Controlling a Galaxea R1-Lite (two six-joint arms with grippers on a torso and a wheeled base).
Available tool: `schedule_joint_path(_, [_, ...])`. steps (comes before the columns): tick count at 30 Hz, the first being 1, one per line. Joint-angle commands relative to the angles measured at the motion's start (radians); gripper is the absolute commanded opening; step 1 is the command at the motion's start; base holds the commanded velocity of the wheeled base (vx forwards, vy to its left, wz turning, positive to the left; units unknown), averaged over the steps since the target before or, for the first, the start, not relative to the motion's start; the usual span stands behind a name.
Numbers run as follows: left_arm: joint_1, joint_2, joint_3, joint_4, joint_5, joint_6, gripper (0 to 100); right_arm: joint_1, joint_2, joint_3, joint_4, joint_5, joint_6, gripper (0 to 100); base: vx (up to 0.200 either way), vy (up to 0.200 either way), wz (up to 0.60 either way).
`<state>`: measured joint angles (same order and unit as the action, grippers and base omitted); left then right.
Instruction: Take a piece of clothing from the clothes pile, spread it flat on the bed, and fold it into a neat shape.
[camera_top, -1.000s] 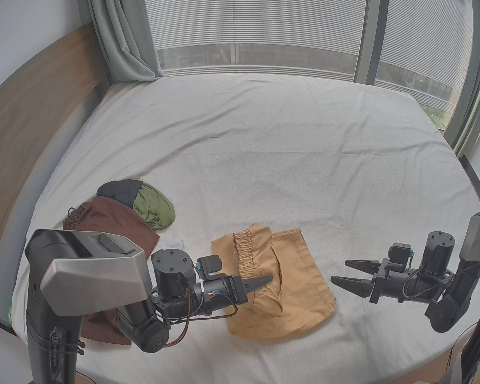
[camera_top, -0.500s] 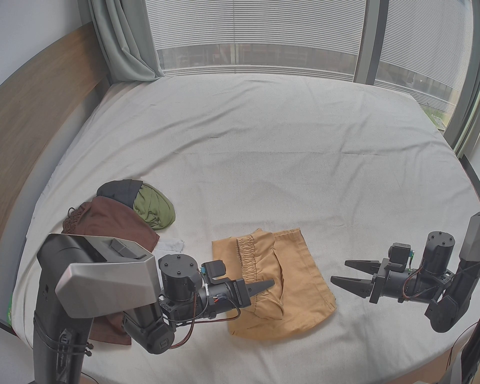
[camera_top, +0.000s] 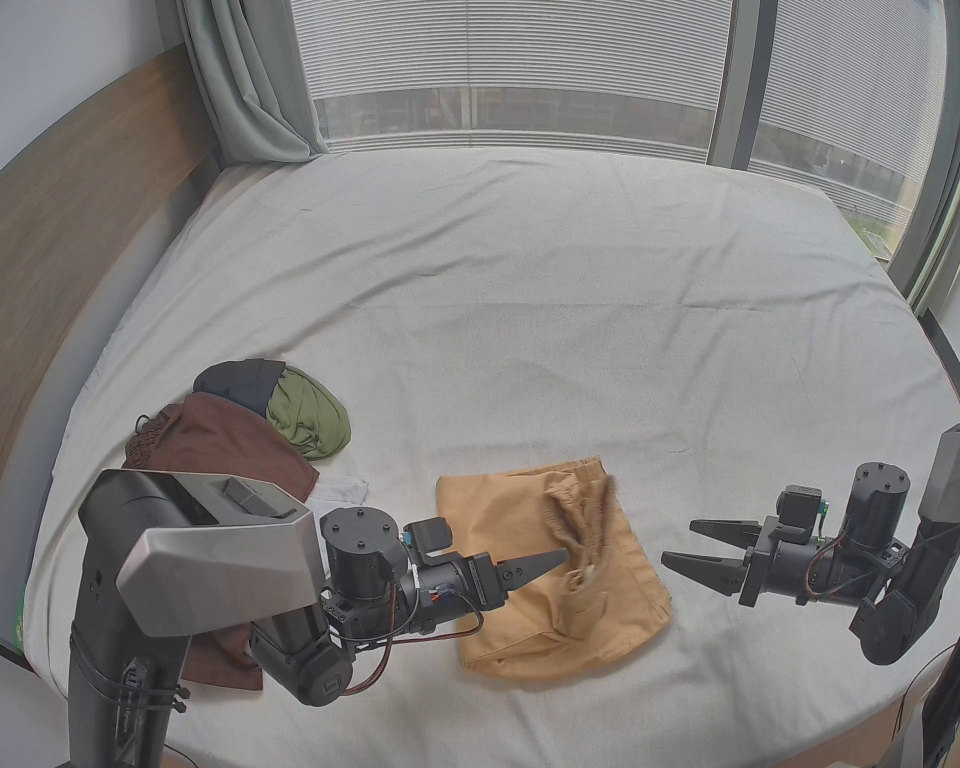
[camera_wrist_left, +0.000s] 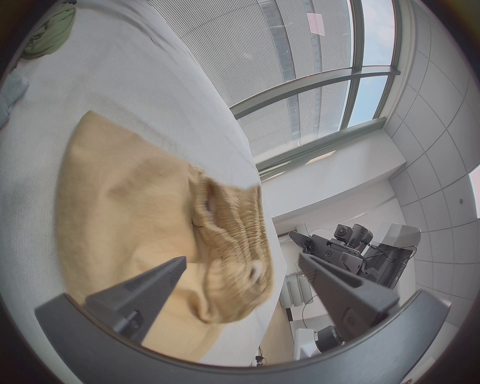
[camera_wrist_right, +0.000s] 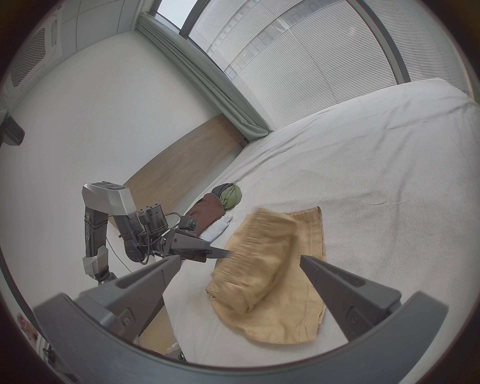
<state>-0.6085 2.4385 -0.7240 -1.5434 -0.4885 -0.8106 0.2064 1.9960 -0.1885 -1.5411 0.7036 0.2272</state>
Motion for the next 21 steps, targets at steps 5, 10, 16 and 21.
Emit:
schedule_joint_path(5, [0.010,-0.013,0.002,-0.004,0.039,0.004,100,0.002,0.006,0.001,-0.001,0.000,0.000,100,0.000,0.000,0.00])
schedule_joint_path(10, [0.026,-0.049,0.017,-0.003,0.039,0.005,100,0.005,0.010,0.001,0.001,0.000,0.000,100,0.000,0.000,0.00])
schedule_joint_path(16, [0.084,-0.165,0.072,0.002,0.031,0.033,100,0.033,0.064,-0.002,0.001,0.000,0.023,100,0.000,0.000,0.00])
schedule_joint_path(21, [0.147,-0.259,0.153,0.002,0.025,0.103,100,0.105,0.078,-0.009,-0.001,-0.041,0.135,100,0.000,0.000,0.00])
